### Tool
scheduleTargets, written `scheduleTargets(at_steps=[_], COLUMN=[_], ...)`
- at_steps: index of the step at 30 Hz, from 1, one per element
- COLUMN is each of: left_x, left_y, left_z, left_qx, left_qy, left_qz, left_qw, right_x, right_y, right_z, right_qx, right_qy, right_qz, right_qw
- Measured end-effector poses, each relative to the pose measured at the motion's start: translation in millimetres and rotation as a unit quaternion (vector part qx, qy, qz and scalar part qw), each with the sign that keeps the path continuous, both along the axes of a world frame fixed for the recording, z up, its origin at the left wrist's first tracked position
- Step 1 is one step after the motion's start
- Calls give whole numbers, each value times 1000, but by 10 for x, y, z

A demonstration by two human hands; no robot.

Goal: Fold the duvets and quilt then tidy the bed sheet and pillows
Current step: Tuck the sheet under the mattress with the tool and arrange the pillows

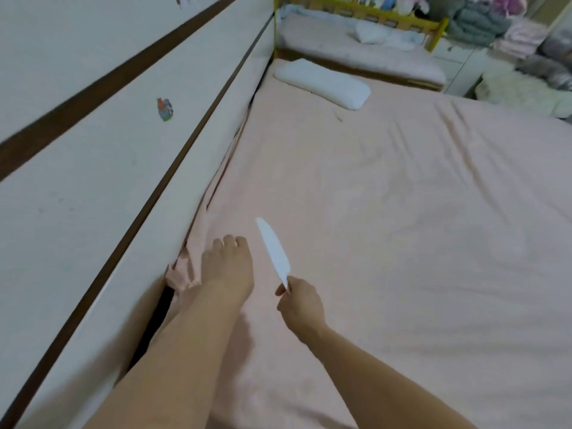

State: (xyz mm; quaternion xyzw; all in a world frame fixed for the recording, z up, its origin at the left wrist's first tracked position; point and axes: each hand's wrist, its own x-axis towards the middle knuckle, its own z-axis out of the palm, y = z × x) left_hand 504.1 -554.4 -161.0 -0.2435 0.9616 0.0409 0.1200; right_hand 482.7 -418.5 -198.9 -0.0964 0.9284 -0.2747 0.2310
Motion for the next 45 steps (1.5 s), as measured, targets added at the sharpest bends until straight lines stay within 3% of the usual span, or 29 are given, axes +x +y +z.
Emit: scheduleTargets(at_steps=[4, 15, 18, 23, 27, 31, 35, 37, 39, 42, 45], left_x=[-456, -1409, -1628, -1679, -1258, -586, 191, 525, 760, 956, 1115], left_y=[343, 632, 664, 327, -168, -474, -577, -517, -424, -426, -494], left_z=[-23, -1031, -1221, -1432, -1494, -1499, -1354, -1287, -1216, -1182, -998], left_qx=[35, 57, 66, 78, 54, 50, -37, -55, 24, 196, 173], left_qy=[-9, -70, -85, -139, -145, -130, 7, 57, 17, 37, 133], left_qz=[-28, -103, -113, 0, 85, 144, 142, 169, 267, 418, 364], left_qw=[999, 991, 988, 987, 984, 980, 989, 982, 963, 886, 905], right_x=[-488, -1510, -1777, -1898, -1566, -990, -285, 15, 261, 471, 653], right_y=[307, 578, 532, 382, -105, -544, -855, -948, -984, -1021, -1020], right_z=[-16, -717, -974, -1223, -1271, -1309, -1259, -1294, -1327, -1264, -1202], right_qx=[-3, 64, 94, 135, 103, 51, -15, -59, -118, -177, -231], right_qy=[79, 178, 158, 72, 57, 29, 22, 13, -15, -62, -147], right_qz=[-74, -100, -86, 12, 145, 194, 237, 210, 136, 67, 36], right_qw=[994, 977, 979, 988, 982, 979, 971, 976, 983, 980, 961])
